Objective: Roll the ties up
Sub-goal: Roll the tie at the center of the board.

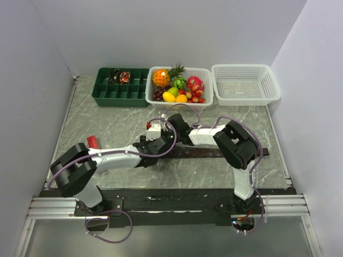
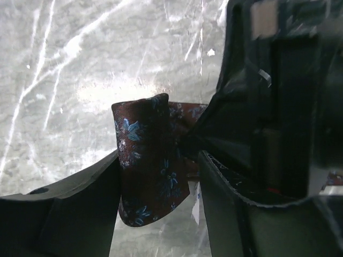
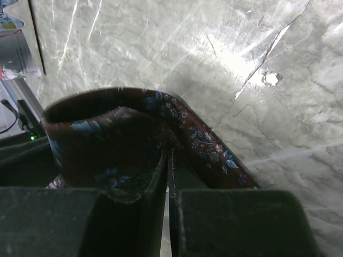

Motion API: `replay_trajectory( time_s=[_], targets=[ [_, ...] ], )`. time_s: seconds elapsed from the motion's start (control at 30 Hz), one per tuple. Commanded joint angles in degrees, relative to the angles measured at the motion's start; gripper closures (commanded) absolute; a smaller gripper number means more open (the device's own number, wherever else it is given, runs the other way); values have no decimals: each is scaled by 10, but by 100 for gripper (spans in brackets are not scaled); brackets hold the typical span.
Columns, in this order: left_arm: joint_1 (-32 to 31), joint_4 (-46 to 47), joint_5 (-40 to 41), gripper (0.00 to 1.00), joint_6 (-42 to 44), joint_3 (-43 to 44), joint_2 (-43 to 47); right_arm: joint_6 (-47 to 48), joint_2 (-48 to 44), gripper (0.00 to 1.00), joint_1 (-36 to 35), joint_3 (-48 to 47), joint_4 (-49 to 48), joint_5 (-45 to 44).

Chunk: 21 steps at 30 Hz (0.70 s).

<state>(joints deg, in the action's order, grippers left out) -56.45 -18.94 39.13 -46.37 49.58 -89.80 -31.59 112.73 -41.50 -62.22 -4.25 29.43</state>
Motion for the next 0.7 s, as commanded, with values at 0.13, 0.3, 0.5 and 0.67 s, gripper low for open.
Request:
replay_trajectory(
  time_s=[0.13,0.3,0.5,0.67],
  targets=[
    [-12,185,-95,42,-9,-84,80,11,-26,87,-7,15,2,-22],
    [-12,237,-104,43,-1,-125,117,14,-22,87,-7,10,12,-27],
    [-6,298,-136,43,11,-154,139,4,-6,87,-6,10,-13,-10],
    [5,343,-169,46,-1,-178,140,3,-4,87,-6,10,-13,-10]
  ],
)
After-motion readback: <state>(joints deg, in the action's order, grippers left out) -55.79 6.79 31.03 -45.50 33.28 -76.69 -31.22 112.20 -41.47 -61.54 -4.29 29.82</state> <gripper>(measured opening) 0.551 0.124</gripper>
